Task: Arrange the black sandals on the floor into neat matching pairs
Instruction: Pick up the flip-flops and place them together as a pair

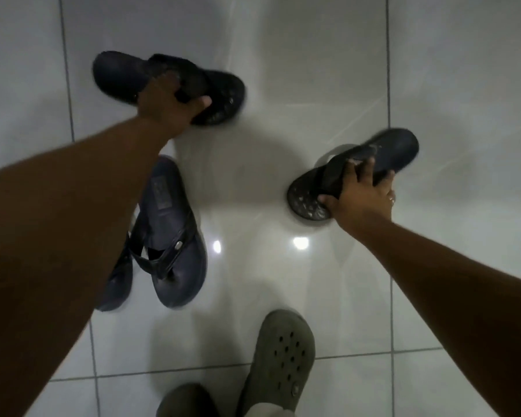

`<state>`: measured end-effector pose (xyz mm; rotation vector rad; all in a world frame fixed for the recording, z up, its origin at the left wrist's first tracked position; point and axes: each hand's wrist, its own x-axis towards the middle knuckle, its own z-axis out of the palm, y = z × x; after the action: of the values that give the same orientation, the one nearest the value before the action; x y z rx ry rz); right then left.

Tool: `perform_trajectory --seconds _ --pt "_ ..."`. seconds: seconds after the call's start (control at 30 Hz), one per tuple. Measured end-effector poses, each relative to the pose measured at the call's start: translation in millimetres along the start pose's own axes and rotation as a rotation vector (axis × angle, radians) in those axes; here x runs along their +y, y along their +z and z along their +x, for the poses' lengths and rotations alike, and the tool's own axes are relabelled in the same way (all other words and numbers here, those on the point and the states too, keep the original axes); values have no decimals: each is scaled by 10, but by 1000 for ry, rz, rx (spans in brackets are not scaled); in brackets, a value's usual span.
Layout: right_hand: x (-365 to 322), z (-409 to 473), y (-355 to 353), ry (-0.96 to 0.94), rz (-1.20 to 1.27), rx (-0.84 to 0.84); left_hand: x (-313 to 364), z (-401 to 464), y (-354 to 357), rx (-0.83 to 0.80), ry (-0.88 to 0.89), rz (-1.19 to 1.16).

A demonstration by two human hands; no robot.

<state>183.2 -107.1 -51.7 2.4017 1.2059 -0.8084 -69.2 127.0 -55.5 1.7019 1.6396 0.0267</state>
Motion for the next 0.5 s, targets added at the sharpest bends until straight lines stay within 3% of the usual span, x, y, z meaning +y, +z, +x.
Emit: perform_trajectory --seconds 0.13,0.23,0.37,0.5 --pt "317 66 -206 -177 -268 -37 305 -464 448 -291 337 408" --pt "394 0 -234 -196 -266 -110 398 -902 809 -440 532 582" --pt "400 -250 -21 -275 -253 -162 341 -1288 1138 -553 590 642" --pt "445 -467 212 -307 -242 -177 322 -1490 1245 -543 586 606"
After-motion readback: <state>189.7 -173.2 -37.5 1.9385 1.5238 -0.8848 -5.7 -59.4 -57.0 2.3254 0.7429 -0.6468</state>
